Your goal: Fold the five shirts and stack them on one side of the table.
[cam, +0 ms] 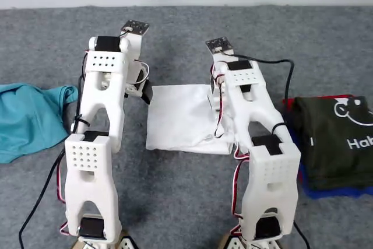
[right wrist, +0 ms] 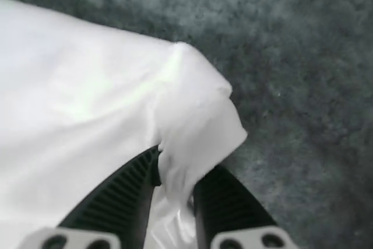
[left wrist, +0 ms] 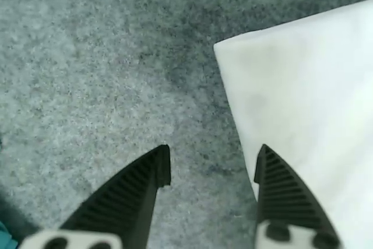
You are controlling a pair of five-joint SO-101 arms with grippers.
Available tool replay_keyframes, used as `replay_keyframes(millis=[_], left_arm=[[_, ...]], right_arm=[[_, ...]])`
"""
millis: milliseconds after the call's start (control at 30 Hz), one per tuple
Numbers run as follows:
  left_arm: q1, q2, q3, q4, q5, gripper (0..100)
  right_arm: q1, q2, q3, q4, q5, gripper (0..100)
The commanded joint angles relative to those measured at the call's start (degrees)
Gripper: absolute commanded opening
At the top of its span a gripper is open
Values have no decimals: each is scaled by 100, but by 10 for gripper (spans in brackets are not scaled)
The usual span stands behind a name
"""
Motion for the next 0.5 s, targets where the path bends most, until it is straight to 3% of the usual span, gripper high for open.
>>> replay_keyframes(millis=[0, 200, 467], left_arm=[[-44, -396, -154, 123, 35, 238], [-35, -396, -154, 123, 35, 238], [9, -396, -154, 123, 35, 237]], right_arm=[[92, -549, -659, 242, -299, 10], [576, -1121, -879, 567, -1538, 10], [1569, -1666, -888, 356, -2567, 9]])
